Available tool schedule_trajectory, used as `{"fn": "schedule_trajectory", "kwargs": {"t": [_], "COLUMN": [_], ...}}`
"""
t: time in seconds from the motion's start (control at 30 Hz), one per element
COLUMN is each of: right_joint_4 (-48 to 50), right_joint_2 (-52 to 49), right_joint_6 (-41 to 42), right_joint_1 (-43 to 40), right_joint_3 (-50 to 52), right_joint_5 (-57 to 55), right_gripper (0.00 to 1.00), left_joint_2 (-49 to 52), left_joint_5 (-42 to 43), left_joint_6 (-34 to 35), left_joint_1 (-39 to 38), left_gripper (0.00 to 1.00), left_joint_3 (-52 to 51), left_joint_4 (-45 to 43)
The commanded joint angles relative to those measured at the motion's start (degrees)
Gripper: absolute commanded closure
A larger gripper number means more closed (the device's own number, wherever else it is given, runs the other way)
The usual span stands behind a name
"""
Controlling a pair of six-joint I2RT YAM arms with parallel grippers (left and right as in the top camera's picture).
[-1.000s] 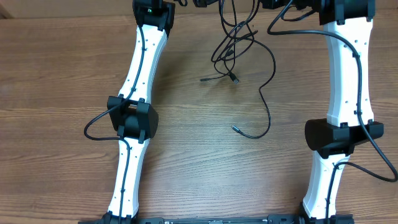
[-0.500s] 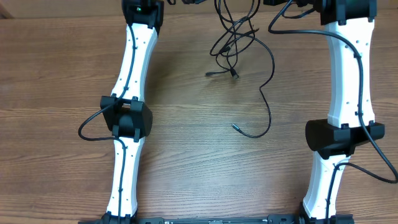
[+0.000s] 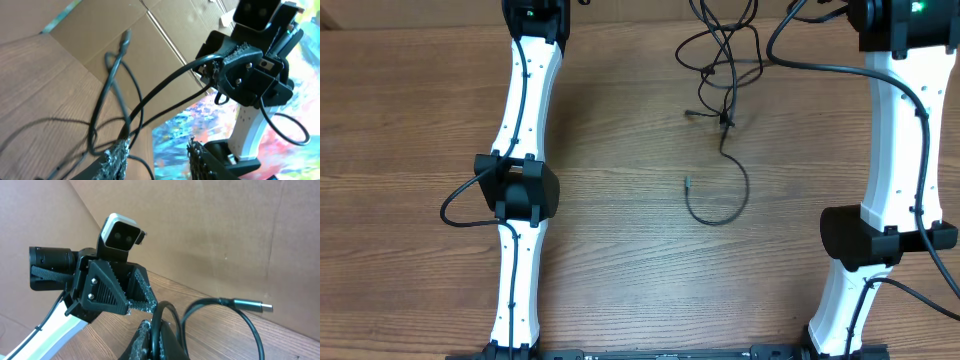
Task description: Untangle cables
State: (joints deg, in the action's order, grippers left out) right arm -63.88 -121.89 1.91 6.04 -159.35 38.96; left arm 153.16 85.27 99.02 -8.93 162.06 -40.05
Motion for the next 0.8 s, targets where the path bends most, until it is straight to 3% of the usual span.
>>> {"fn": "schedule_trajectory", "kwargs": {"t": [0.0,0.2,0.33,0.47,0.57,0.63,0.77], "right_joint_4": [0.6,1.0,1.9,2.6,2.6,2.9,3.2], "right_joint_2": [2.0,2.0,2.0,2.0,2.0,2.0,2.0], "right_joint_6": [1.3,2.8,2.9,4.3,4.3,4.3,4.4], "right_joint_1": [-0.2,-0.2,-0.2,-0.2,-0.2,-0.2,-0.2], "right_joint_3": [-0.2,-0.2,-0.2,-0.2,-0.2,-0.2,-0.2], "right_joint_5": [0.2,2.4,4.7,4.9,4.9,4.9,4.9], "right_gripper": [0.96,0.96,0.96,0.96,0.96,0.96,0.96], "left_joint_2": [-1.0,-1.0,-1.0,-1.0,-0.9,-0.9,-0.9], "left_joint_5": [-0.6,4.3,2.8,-6.7,-8.3,-8.3,-8.4], "left_joint_6": [-7.6,-22.5,-33.7,-47.0,-48.8,-48.7,-47.8], "left_joint_1": [-0.6,-0.9,-1.0,-1.0,-1.4,-2.2,-3.9], "left_gripper": [0.57,0.57,0.63,0.58,0.50,0.36,0.24], "left_joint_3": [1.5,0.0,-4.3,-10.1,-11.3,-11.3,-11.3], "left_joint_4": [-0.2,2.4,19.5,40.8,45.3,44.2,42.1]}}
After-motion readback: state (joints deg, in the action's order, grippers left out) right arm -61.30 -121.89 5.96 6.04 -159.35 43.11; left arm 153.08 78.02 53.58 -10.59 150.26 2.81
